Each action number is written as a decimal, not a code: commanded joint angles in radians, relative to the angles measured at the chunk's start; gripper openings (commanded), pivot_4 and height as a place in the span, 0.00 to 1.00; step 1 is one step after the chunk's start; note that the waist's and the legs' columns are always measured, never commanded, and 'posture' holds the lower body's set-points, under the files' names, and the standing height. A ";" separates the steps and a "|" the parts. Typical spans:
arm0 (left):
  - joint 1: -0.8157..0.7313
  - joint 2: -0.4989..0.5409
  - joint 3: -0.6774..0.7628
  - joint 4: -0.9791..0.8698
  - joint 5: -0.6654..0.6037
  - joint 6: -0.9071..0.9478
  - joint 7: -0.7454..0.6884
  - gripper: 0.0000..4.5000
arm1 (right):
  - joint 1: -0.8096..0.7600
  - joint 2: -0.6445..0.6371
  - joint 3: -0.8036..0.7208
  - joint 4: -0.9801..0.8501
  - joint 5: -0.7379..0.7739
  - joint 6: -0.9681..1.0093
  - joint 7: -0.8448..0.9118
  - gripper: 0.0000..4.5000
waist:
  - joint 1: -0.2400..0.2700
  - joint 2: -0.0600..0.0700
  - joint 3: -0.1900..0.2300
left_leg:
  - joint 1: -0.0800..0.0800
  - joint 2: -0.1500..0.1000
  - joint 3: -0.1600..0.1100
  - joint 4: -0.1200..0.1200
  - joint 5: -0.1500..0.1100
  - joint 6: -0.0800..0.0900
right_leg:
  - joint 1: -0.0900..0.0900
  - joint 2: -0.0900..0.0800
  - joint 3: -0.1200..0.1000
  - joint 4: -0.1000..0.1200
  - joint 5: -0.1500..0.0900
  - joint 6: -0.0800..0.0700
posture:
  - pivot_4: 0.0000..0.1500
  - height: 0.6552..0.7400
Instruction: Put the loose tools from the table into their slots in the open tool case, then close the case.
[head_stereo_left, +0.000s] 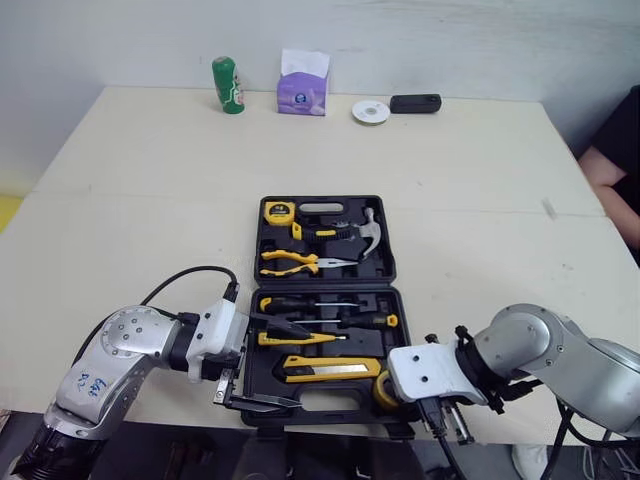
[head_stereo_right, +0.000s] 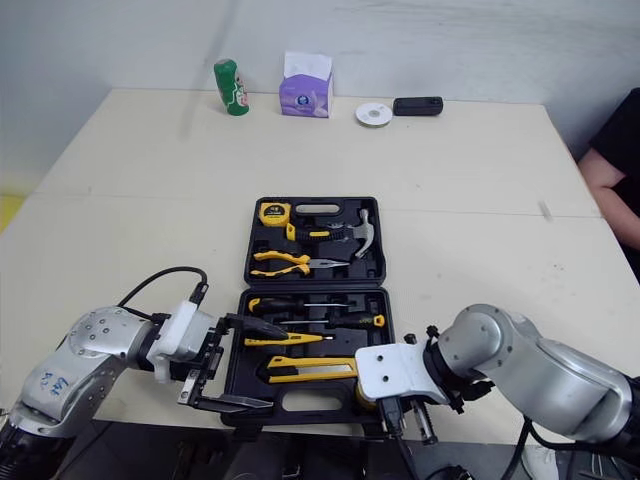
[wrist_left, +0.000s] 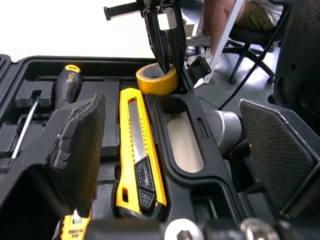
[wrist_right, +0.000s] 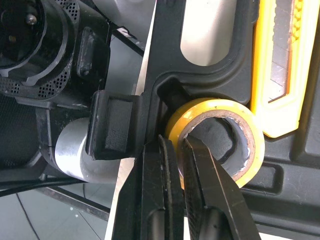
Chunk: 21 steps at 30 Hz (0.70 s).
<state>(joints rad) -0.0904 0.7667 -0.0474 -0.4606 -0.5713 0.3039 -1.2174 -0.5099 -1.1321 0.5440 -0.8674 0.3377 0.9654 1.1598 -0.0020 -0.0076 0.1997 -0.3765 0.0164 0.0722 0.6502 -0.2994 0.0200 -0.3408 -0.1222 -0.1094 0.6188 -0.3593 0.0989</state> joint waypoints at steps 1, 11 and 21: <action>0.011 0.003 0.015 -0.026 0.004 -0.018 0.009 1.00 | 0.010 0.001 -0.005 -0.008 0.030 0.054 0.006 0.00 | 0.000 0.000 0.000 | 0.000 0.000 0.000 0.000 0.000 0.000 | 0.000 0.000 0.000 0.000 0.000 0.000 | 1.00 1.00; 0.033 0.004 0.015 -0.013 0.017 -0.039 0.013 1.00 | 0.052 0.008 -0.104 -0.009 0.117 -0.007 0.051 0.66 | 0.001 0.000 0.000 | 0.000 -0.001 0.000 -0.001 -0.001 0.001 | 0.000 -0.002 -0.001 -0.001 0.000 0.000 | 1.00 1.00; 0.008 -0.009 0.008 0.040 0.042 -0.080 0.012 1.00 | 0.185 -0.037 -0.362 0.057 0.271 -0.108 0.135 0.66 | 0.002 0.000 0.000 | -0.001 -0.001 0.000 -0.001 -0.001 0.002 | 0.000 -0.002 -0.002 -0.001 0.000 0.000 | 1.00 1.00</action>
<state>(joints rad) -0.0753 0.7614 -0.0498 -0.4149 -0.5307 0.2444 -1.2027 -0.3488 -1.1749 0.2676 -0.8134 0.5489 0.8863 1.2847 -0.0003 -0.0073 0.2001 -0.3771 0.0152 0.0722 0.6492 -0.3004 0.0218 -0.3409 -0.1239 -0.1112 0.6182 -0.3594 0.0987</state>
